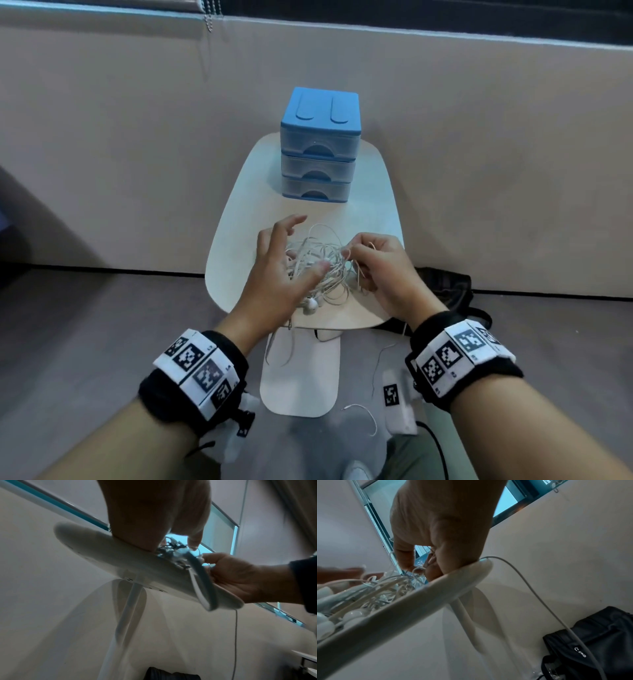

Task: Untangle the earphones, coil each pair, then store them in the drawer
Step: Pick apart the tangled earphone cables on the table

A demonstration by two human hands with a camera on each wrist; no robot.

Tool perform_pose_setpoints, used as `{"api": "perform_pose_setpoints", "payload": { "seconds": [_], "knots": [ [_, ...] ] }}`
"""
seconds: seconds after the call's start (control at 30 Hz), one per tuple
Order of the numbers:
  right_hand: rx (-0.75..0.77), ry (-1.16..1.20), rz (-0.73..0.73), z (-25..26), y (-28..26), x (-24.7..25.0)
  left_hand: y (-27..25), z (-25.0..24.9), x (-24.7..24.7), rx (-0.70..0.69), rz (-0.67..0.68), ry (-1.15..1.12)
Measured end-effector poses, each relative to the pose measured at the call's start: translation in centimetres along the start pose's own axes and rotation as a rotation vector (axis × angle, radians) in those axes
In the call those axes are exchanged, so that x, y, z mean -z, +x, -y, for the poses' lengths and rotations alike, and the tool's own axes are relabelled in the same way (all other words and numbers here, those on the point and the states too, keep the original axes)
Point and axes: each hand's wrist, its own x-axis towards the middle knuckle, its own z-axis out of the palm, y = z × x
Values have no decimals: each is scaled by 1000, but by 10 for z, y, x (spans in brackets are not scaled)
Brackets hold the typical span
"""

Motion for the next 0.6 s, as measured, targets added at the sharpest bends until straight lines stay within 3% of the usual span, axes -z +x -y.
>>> {"api": "perform_pose_setpoints", "payload": {
  "seconds": [0.1,0.17,0.27,0.33,0.47,0.6],
  "knots": [
    [14,-32,-10,3,-2,-1,0,-1,-8,15,-90,77],
    [16,-15,-24,3,-1,-1,1,-11,-10,-26,-172,261],
    [12,29,-49,1,1,-2,8,-32,-8,-310,-204,453],
    [9,29,-65,-1,1,-3,16,-38,-9,-377,-96,444],
    [13,27,-73,1,1,-3,23,-26,-18,-208,131,466],
    [6,16,-61,4,-1,-3,17,-8,-13,-121,122,211]
  ]
}}
